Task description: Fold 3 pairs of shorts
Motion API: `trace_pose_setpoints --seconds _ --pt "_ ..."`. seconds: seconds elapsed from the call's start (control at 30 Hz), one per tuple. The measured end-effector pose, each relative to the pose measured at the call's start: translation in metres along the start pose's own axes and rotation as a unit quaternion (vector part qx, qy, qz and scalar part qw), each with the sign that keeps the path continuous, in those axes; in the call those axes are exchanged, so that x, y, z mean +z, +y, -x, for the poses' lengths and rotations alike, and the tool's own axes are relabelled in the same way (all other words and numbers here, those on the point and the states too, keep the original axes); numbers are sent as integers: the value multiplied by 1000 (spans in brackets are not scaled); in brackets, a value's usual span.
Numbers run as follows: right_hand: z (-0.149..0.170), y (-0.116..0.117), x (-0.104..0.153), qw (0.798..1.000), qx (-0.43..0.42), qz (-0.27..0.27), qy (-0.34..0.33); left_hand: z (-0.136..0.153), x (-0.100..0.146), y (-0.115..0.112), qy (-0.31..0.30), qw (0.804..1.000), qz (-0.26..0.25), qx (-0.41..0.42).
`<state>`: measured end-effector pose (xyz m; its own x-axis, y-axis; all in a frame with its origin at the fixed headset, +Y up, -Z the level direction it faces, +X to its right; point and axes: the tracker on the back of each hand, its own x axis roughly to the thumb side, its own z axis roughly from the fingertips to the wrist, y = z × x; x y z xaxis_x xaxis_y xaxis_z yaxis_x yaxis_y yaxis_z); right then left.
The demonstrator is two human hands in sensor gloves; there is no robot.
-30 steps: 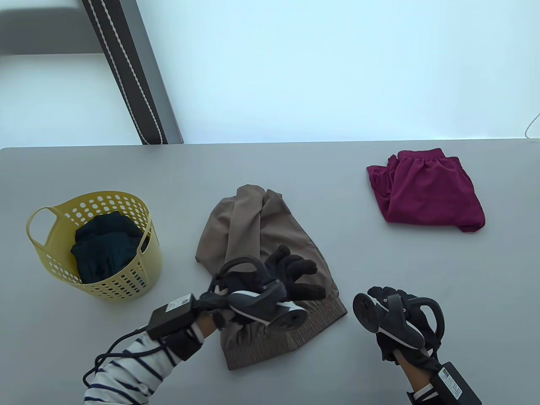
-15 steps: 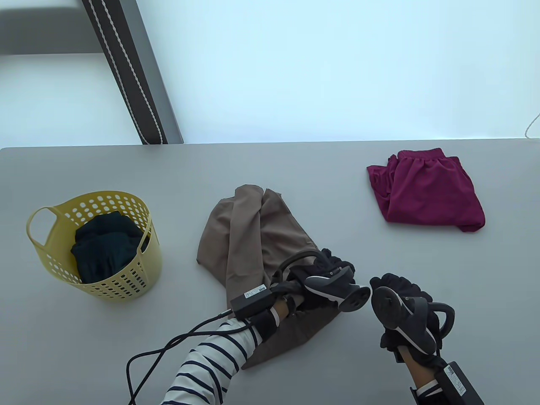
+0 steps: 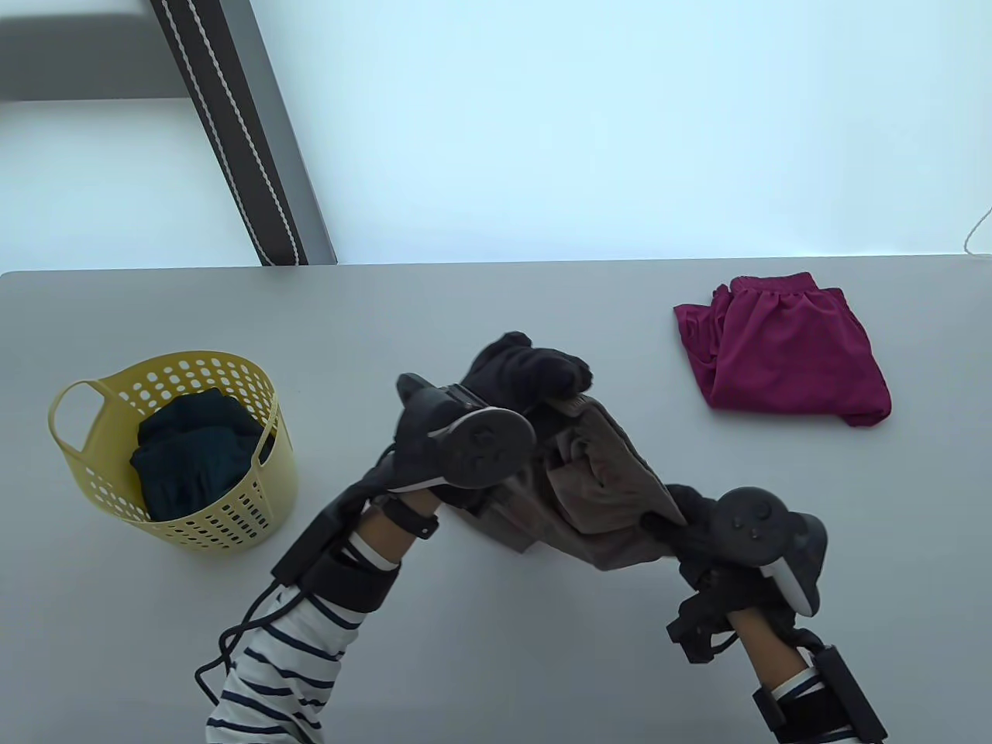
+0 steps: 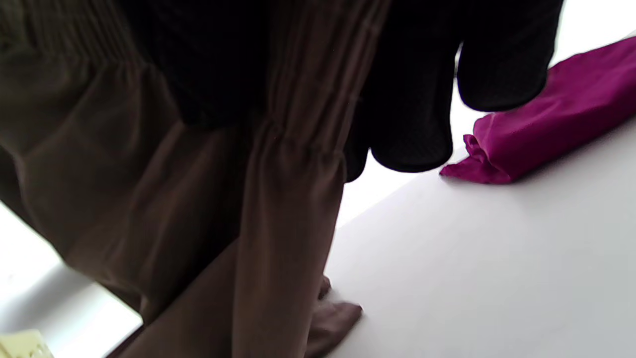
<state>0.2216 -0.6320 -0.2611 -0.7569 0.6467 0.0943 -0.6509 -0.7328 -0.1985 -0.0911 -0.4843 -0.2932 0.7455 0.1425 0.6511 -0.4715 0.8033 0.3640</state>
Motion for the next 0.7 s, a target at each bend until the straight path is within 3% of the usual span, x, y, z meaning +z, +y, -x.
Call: trace_pose_setpoints --seconds 0.2,0.27,0.4,0.47,0.53,0.6,0.7 --pt "-86 -110 -4 976 -1 151 -154 22 10 84 -7 997 -51 -62" --pt "-115 -139 3 965 5 166 -202 24 14 114 -7 994 -79 -80" --pt "-160 -186 15 952 -19 157 -262 25 16 149 -6 993 -103 -54" --pt "-171 -197 12 955 -9 136 -262 25 14 154 1 995 -90 -33" --pt "-182 -202 -2 971 66 66 -219 30 5 148 20 999 -29 -37" --pt "-187 -194 -24 968 180 38 -171 35 -5 133 41 996 50 -60" --pt "-186 -156 -69 949 300 -44 -82 43 -24 89 69 971 169 -156"
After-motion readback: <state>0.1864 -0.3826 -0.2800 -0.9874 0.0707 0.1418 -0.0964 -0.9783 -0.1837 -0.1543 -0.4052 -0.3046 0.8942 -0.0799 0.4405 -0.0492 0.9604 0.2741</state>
